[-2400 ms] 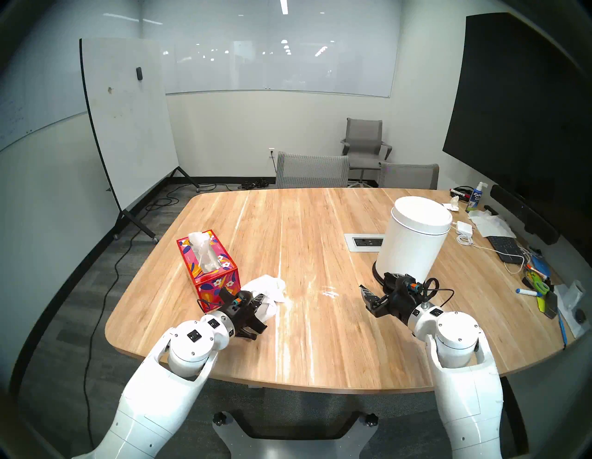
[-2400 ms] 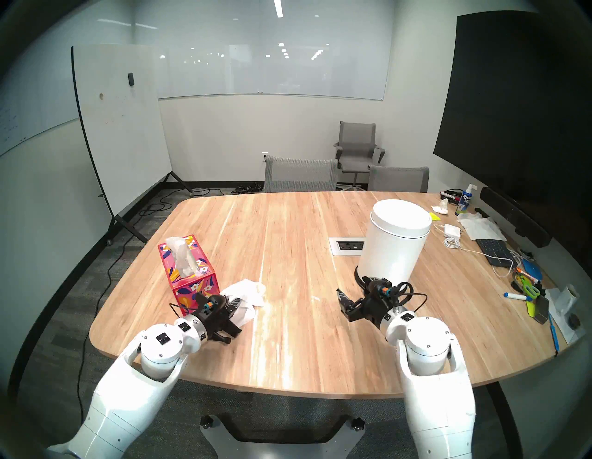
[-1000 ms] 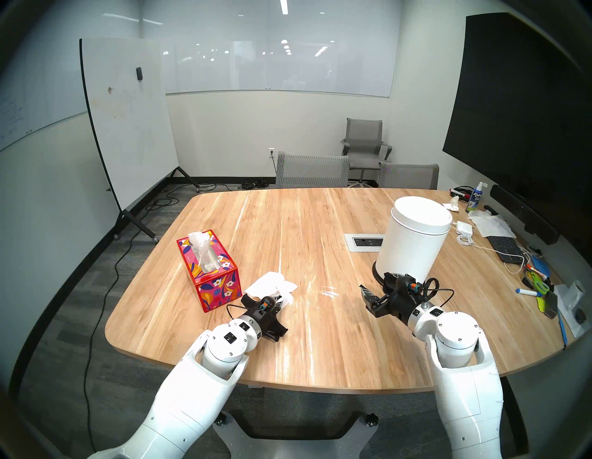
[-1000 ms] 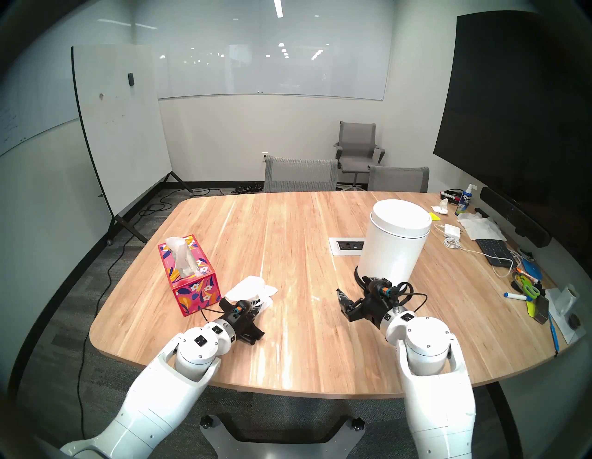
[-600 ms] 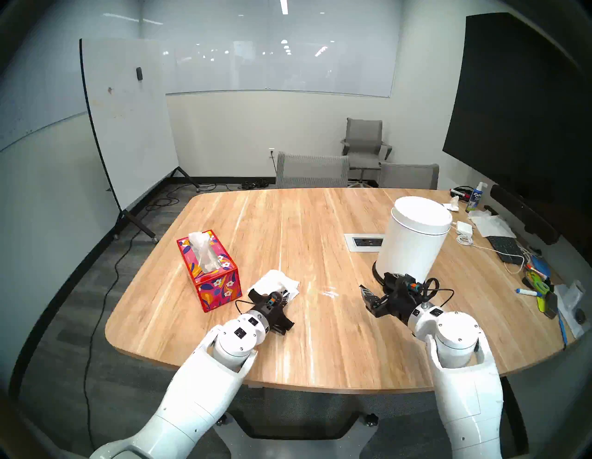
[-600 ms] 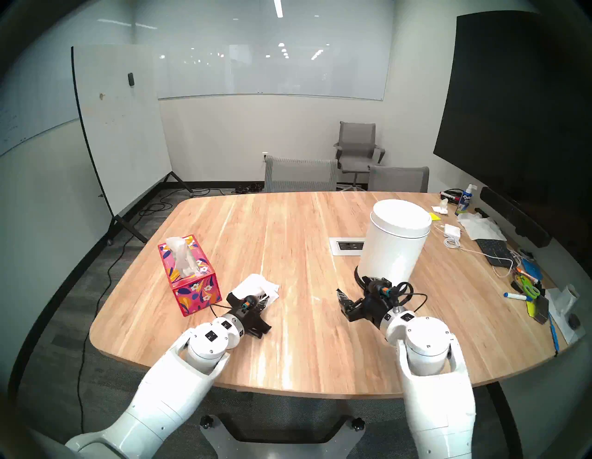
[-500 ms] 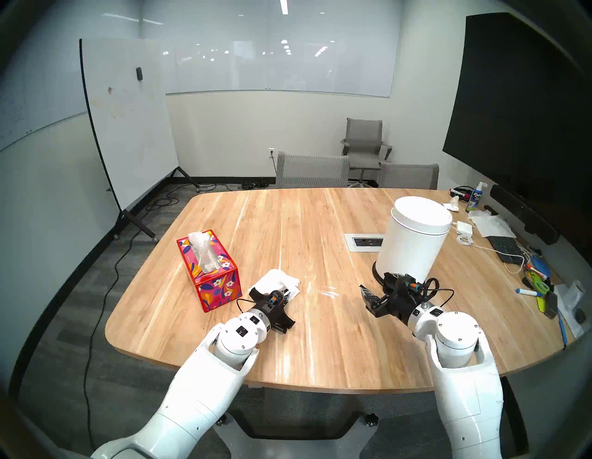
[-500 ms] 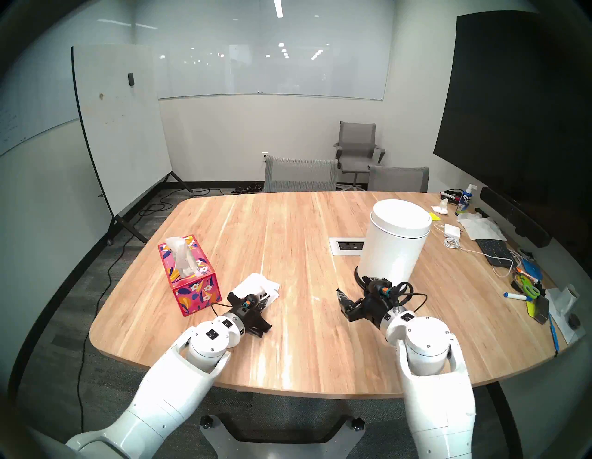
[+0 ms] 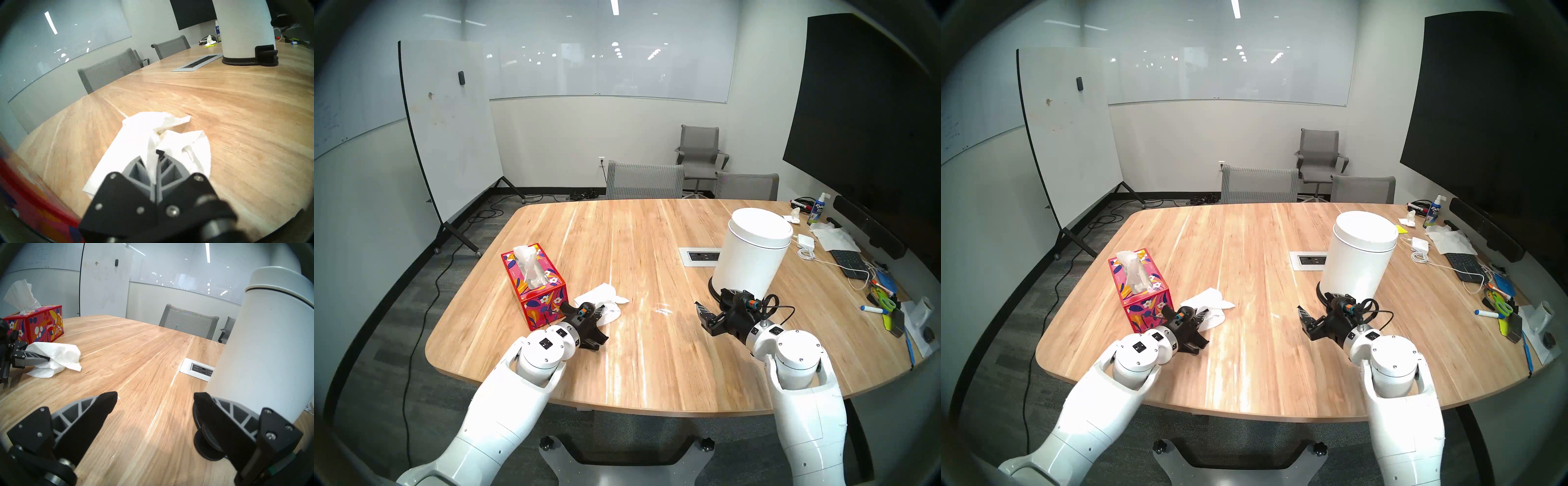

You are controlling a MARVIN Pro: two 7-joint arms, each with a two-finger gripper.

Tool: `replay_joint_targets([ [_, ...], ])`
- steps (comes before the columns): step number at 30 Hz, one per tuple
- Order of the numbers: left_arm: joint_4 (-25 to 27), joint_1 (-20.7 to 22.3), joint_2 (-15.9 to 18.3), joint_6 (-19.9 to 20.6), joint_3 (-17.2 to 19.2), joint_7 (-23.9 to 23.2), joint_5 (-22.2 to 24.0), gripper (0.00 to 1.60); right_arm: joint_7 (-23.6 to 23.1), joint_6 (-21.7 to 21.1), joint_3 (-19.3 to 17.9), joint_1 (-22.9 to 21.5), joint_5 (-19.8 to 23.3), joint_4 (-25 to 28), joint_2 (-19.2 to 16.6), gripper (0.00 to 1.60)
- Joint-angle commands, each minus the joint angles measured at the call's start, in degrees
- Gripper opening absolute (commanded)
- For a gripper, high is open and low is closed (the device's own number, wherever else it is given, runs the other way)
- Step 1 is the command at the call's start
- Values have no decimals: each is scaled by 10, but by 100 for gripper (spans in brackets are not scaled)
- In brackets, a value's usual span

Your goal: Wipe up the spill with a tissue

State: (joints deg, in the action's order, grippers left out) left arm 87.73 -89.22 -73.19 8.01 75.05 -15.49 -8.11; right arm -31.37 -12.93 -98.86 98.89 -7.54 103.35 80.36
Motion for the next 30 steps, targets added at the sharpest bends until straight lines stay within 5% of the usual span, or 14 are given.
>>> replay_joint_targets([
  [1,33,-24,25,-16,19,-10,10,0,-1,1,1,-4,0,12,-1,160],
  [18,18,-28,-4,-28,-25,14,-20,0,-1,1,1,-4,0,12,-1,160],
  [30,-27,31,-35,-6,-37,20,-24,0,-1,1,1,-4,0,11,-1,160],
])
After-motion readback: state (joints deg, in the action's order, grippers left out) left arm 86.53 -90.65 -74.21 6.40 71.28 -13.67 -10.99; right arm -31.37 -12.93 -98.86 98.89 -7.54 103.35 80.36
